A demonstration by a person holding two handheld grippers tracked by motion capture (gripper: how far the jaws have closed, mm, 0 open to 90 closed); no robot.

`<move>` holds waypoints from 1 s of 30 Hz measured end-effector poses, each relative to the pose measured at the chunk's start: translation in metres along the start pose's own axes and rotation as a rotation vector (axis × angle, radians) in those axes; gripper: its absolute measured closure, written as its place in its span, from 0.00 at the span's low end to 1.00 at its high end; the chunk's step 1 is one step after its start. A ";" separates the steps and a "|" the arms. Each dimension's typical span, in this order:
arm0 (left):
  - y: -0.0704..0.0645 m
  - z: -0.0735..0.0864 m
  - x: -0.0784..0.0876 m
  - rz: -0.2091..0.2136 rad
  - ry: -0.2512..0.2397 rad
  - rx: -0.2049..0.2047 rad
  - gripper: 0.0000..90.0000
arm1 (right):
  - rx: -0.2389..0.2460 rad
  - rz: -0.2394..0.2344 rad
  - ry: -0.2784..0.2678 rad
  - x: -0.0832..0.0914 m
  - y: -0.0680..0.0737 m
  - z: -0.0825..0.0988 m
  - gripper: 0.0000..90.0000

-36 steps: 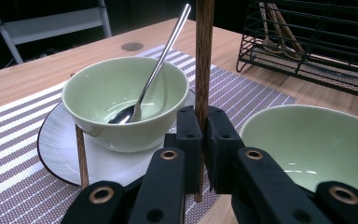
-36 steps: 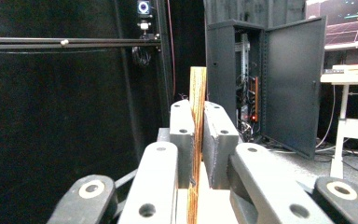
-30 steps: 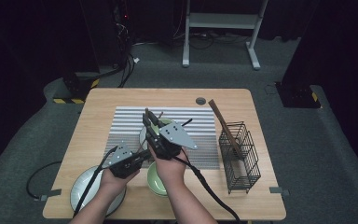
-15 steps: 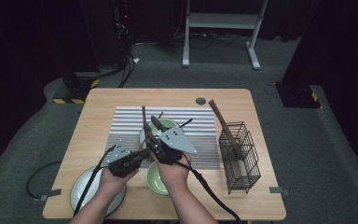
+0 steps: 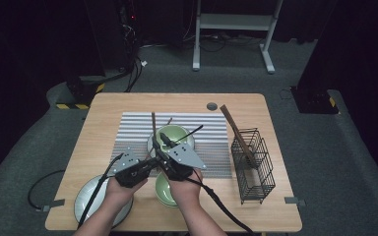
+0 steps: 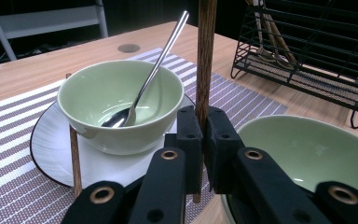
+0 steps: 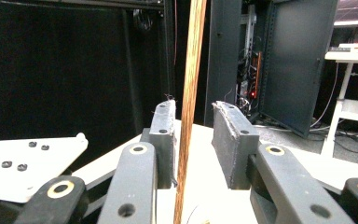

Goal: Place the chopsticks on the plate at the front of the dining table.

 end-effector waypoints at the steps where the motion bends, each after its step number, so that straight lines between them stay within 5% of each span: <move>1: 0.000 0.000 0.001 0.001 0.005 -0.004 0.94 | 0.002 -0.003 0.001 0.000 0.000 0.001 0.77; 17: -0.003 -0.004 0.007 0.015 -0.014 0.010 0.95 | 0.012 0.040 0.006 -0.004 -0.005 0.003 0.74; 30: -0.004 -0.004 0.011 0.044 -0.018 0.040 0.95 | -0.027 0.087 0.010 -0.002 -0.022 0.011 0.69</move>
Point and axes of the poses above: each handheld gripper's, and its own axes: x roughly backward along the jaws, z roughly out of its underside, y roughly to its left, the point moved 3 cm from there along -x, roughly forward along the jaws, and after that the axes turned 3 degrees about -z, right-handed, at the moved point
